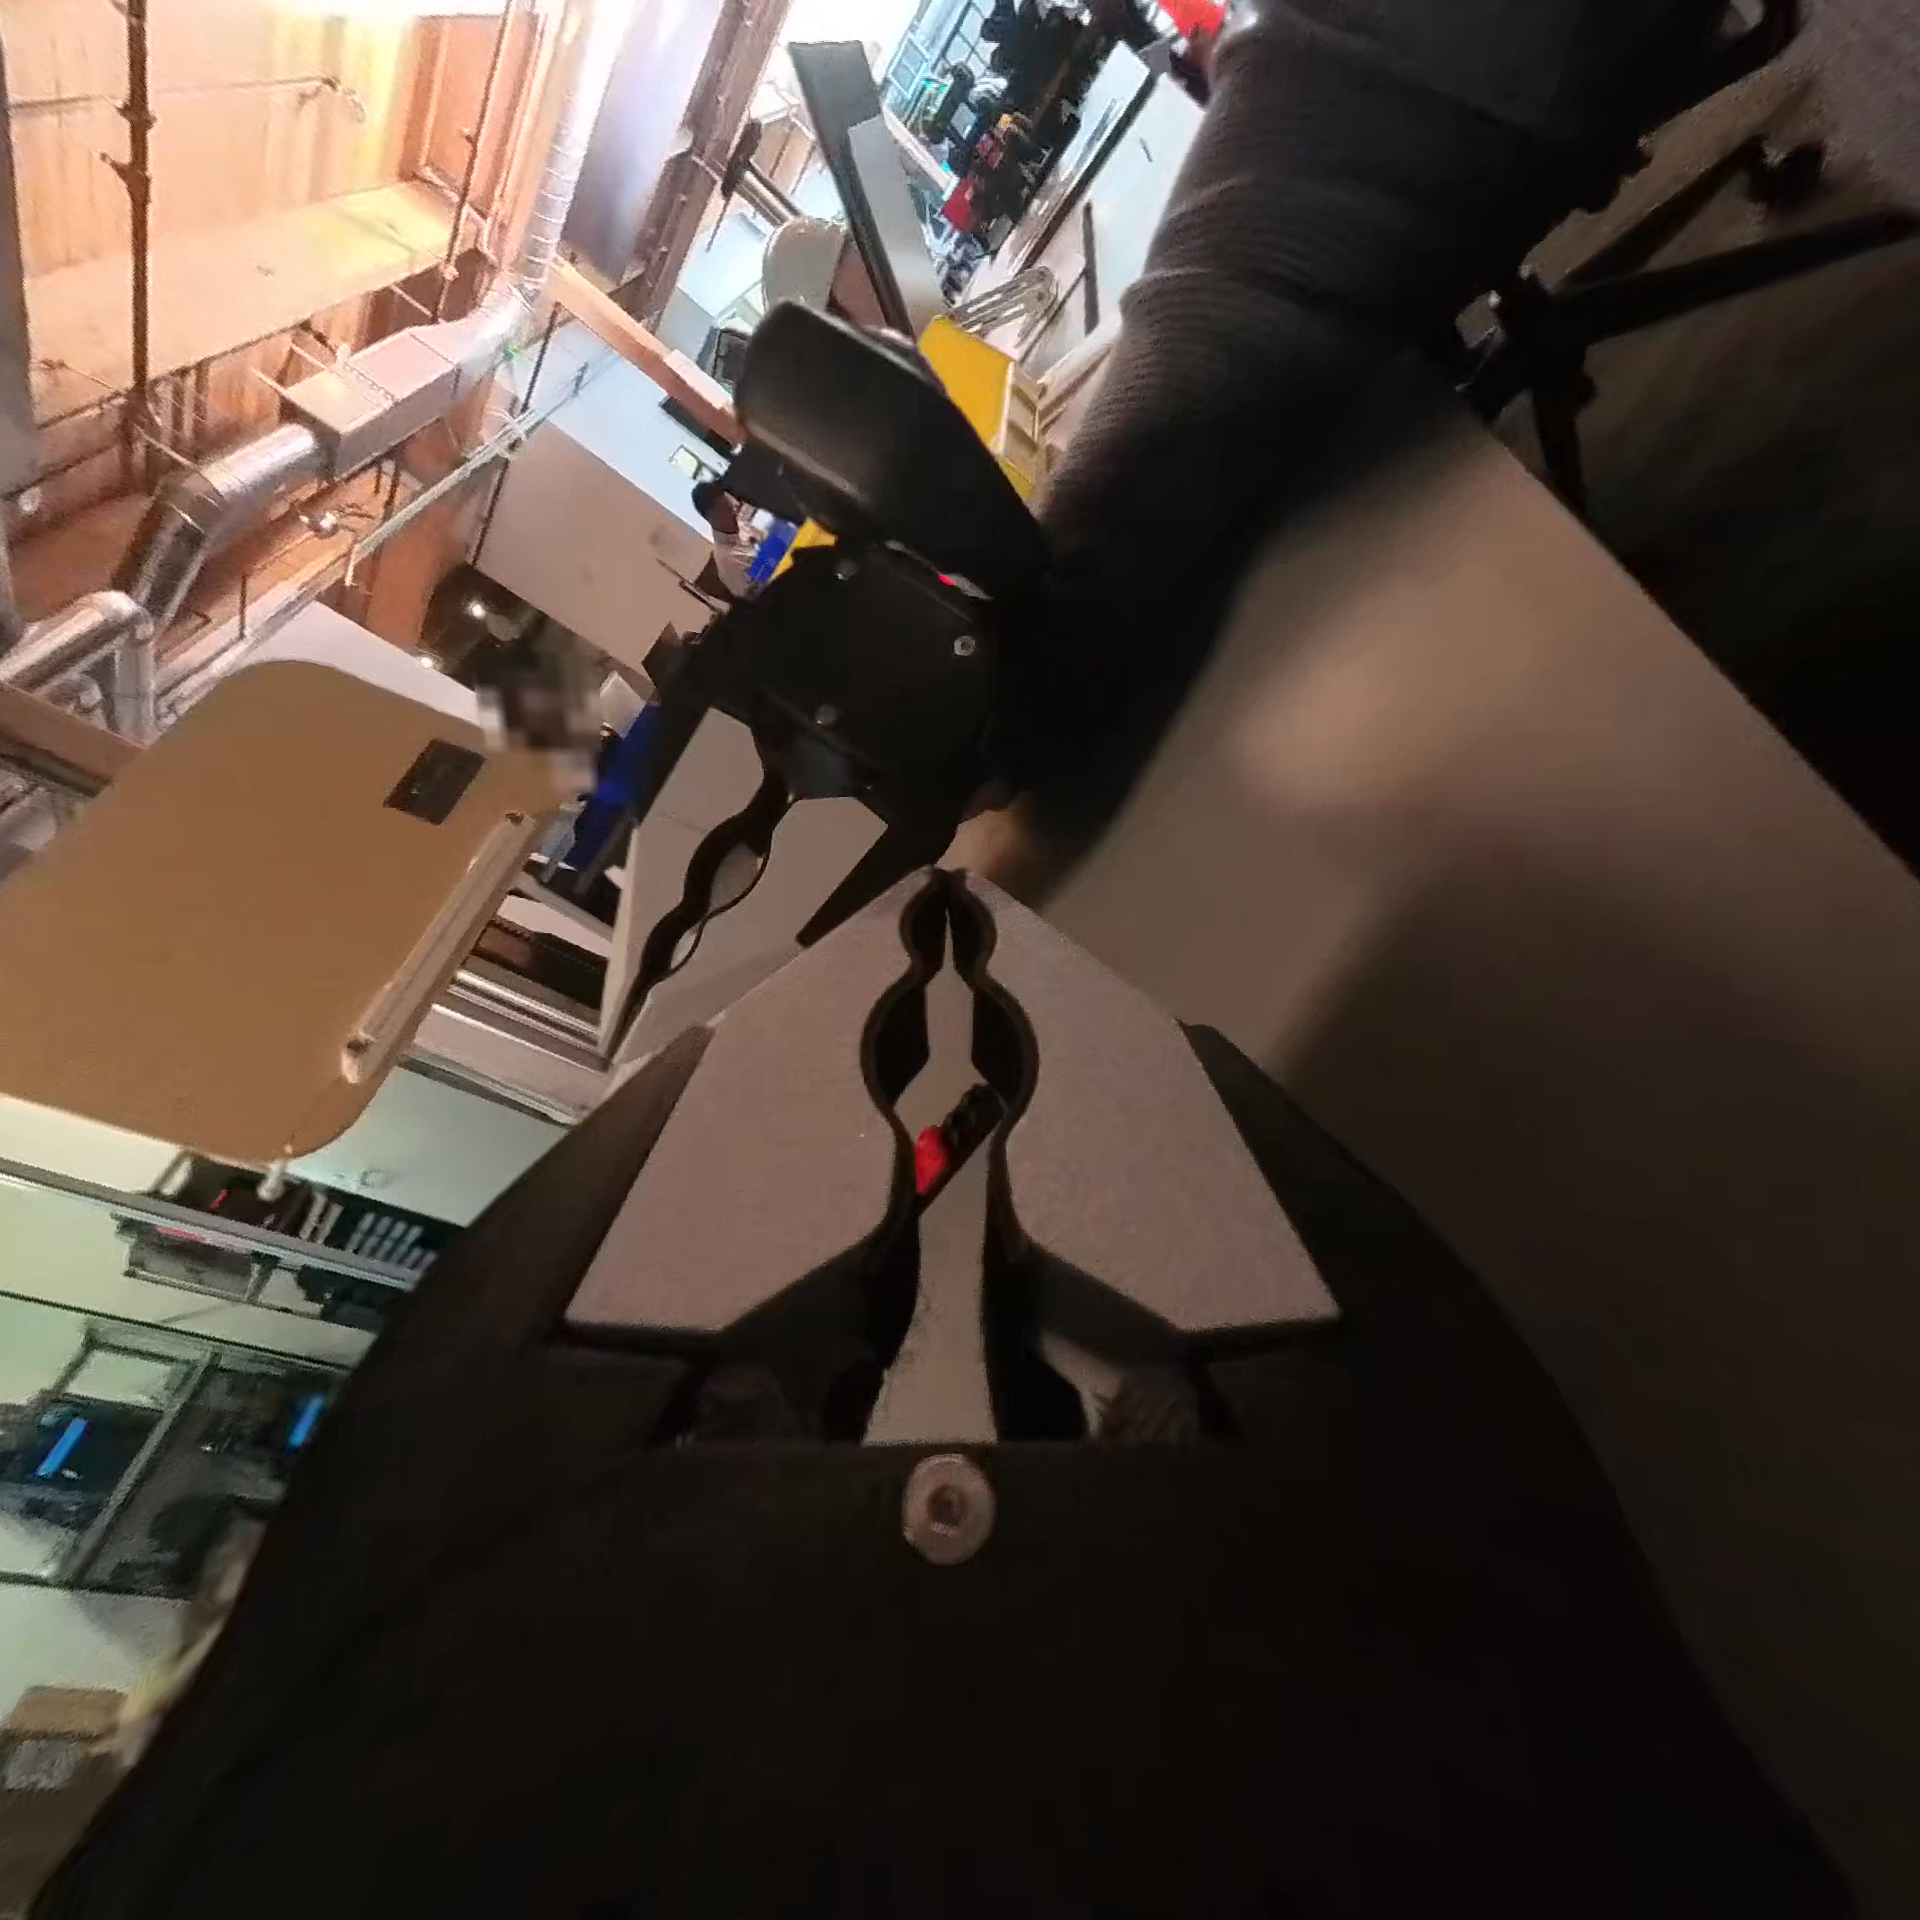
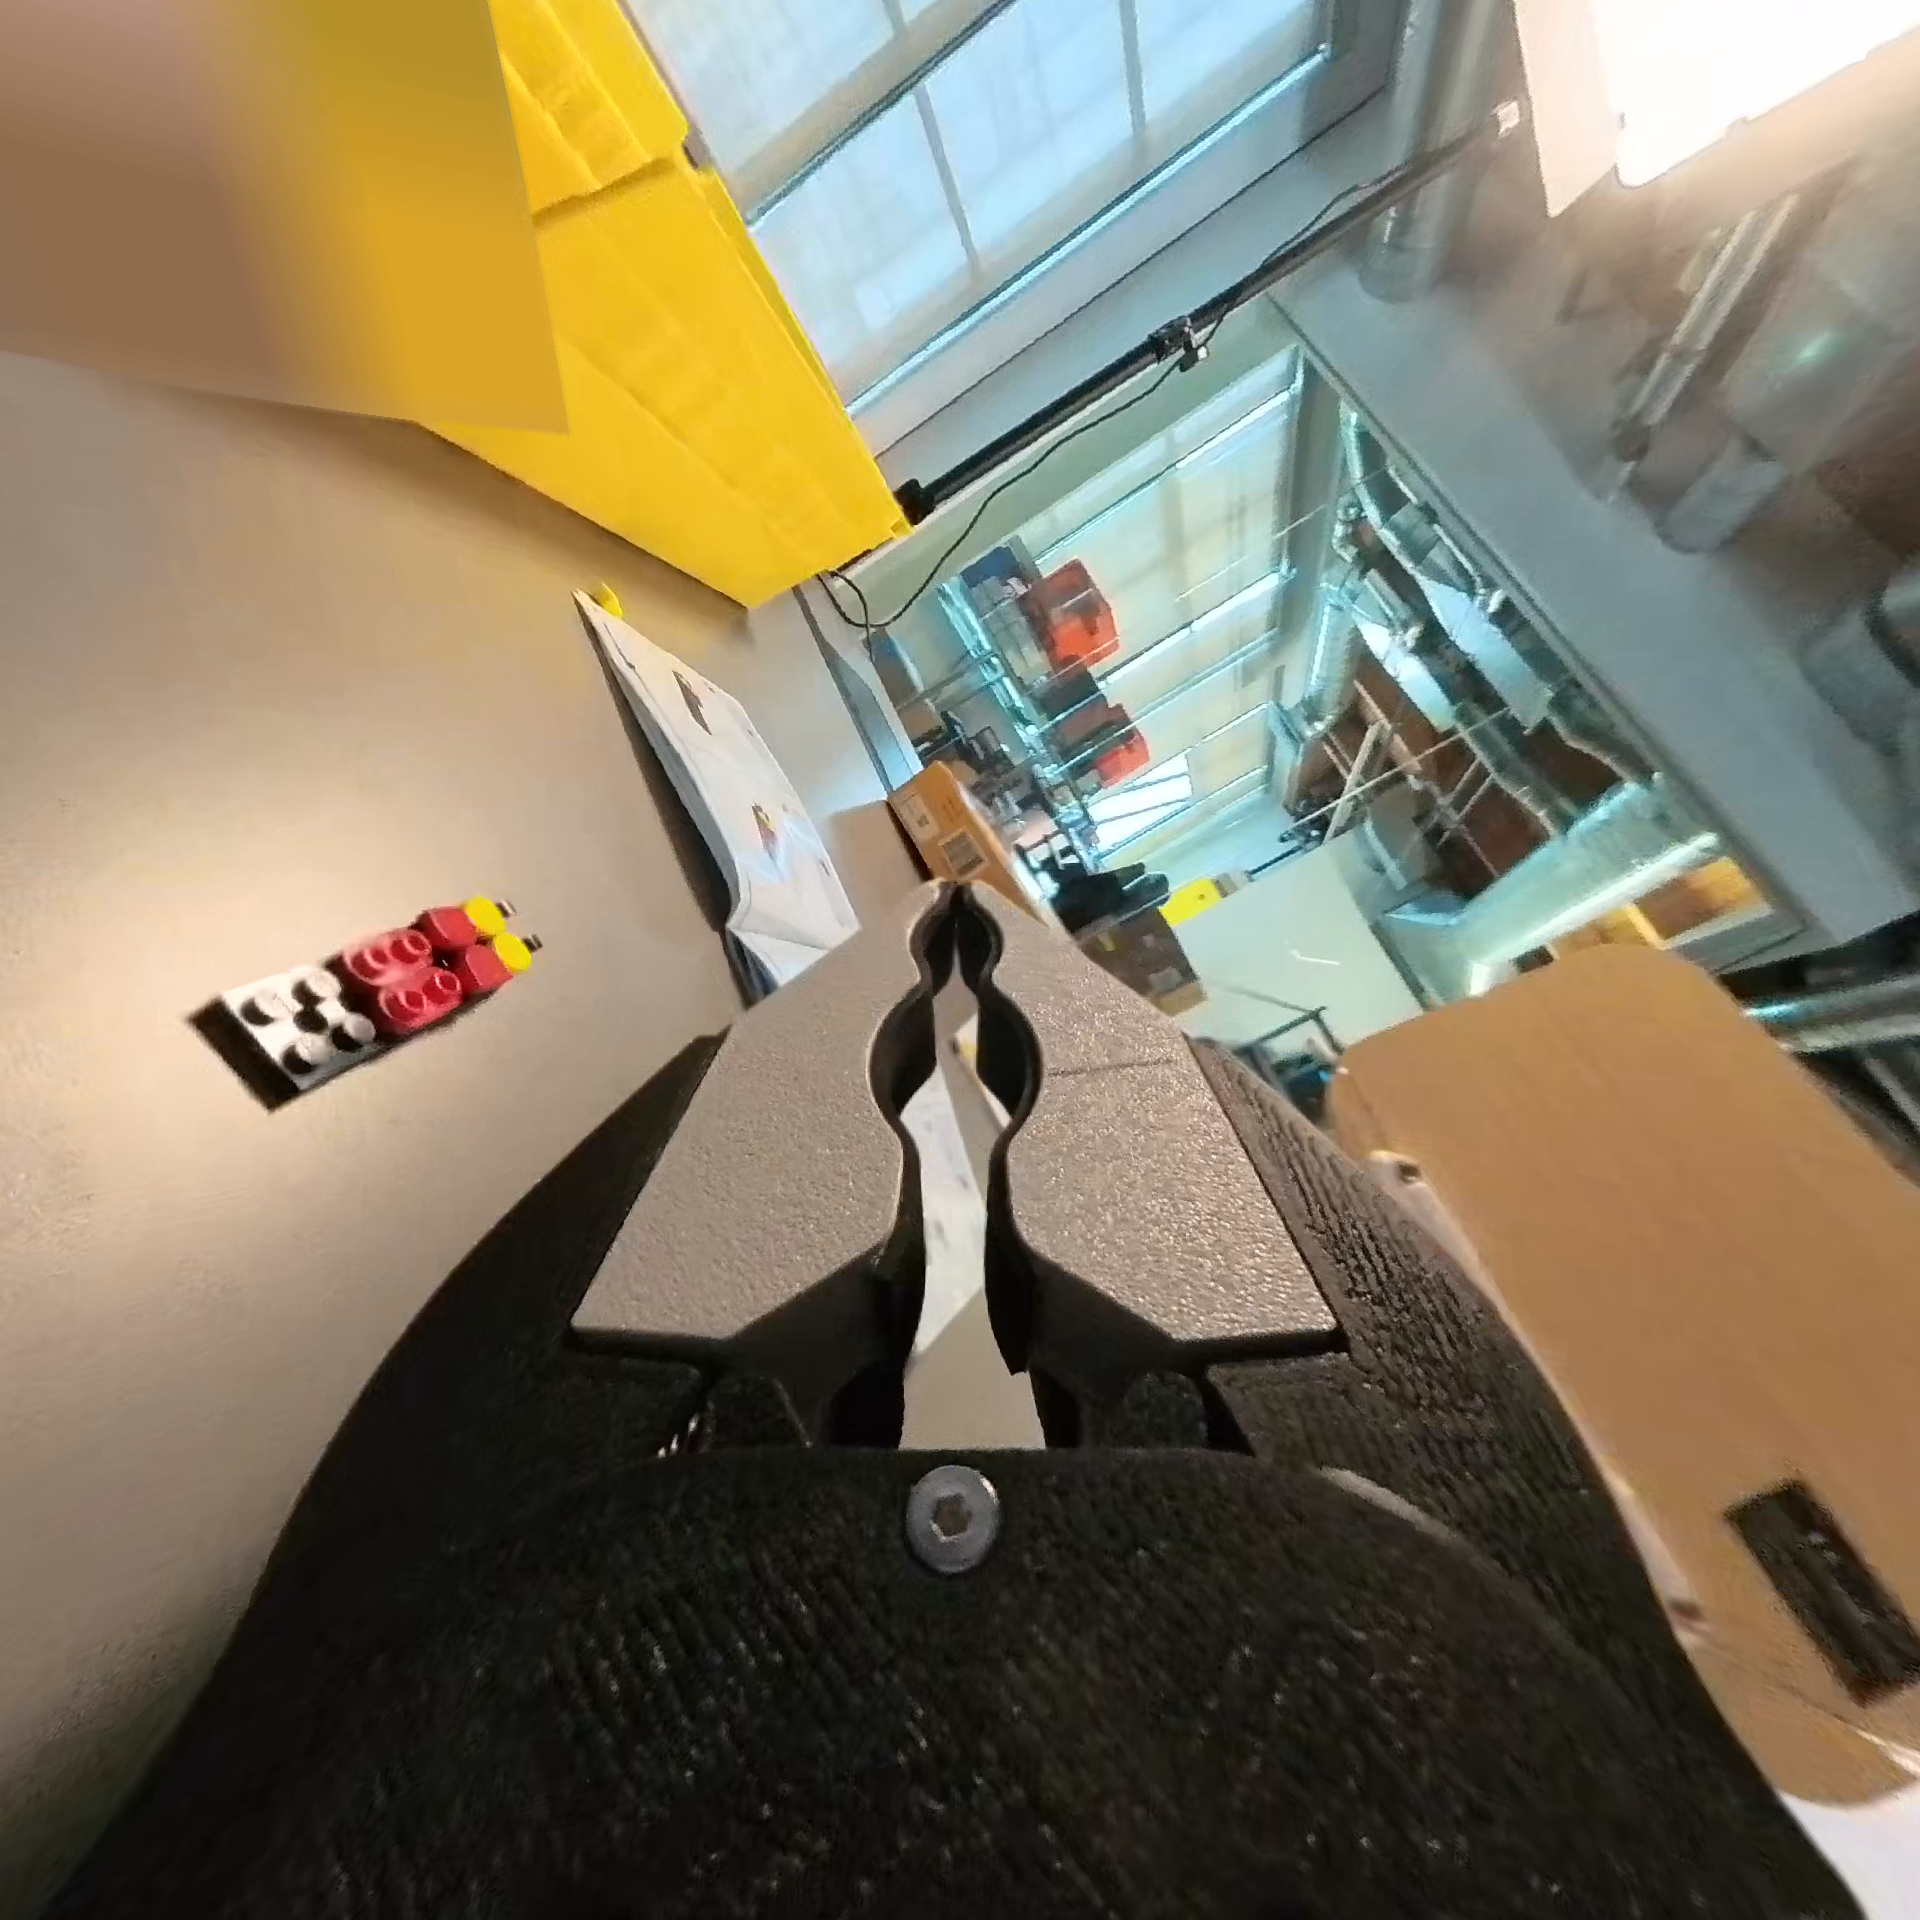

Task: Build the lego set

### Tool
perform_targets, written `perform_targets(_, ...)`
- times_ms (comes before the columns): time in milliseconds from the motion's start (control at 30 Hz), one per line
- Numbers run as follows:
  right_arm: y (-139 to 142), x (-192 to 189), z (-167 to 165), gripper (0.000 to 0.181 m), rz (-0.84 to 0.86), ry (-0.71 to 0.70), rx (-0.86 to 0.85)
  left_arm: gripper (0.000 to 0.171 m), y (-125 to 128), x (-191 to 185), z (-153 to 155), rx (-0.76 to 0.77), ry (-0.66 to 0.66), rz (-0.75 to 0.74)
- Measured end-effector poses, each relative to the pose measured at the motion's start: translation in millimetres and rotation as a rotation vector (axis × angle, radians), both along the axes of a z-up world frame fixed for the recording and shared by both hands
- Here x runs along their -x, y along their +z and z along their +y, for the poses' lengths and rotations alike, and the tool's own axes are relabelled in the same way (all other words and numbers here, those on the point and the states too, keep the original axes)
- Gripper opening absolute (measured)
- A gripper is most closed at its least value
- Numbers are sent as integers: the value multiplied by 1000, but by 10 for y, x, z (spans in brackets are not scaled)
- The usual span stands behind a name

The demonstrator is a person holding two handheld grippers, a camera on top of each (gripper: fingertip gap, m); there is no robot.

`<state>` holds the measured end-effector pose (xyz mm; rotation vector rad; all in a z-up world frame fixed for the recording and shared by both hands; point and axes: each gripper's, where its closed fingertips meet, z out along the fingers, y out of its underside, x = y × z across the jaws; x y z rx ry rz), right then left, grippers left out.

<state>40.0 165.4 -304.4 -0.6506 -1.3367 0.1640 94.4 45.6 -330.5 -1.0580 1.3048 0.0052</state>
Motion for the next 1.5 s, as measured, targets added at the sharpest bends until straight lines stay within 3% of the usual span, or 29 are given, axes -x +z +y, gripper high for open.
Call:
perform_targets(100,-5,87,-20,0,15,59,166,0,70,87,45,95,5,-93)
perform_targets(200,-171,277,-86,5,-80,133,405,0,142,143,39,157,-14,-169)
perform_targets(433,-221,753,-419,16,-200,303,616,0,117,128,-206,147,-122,-141)
perform_targets(600,-360,1184,-428,23,-551,372,708,0,162,193,-307,184,-183,-181)
perform_targets(700,-399,1526,-323,23,-675,385,666,0,178,246,-307,205,-190,-199)
perform_targets(833,-635,1764,-273,24,-879,395,776,0,186,276,-307,212,-198,-207)
perform_targets(933,-694,1908,-214,15,-867,417,783,0,178,270,-296,220,-195,-206)
perform_targets(1133,-839,1923,-202,18,-932,422,868,0,149,243,-300,216,-197,-184)
perform_targets(1233,-839,1941,-172,5,-912,420,866,0,145,238,-298,223,-197,-184)
perform_targets(1500,-698,1867,-172,0,-815,443,853,0,150,232,-276,234,-191,-190)
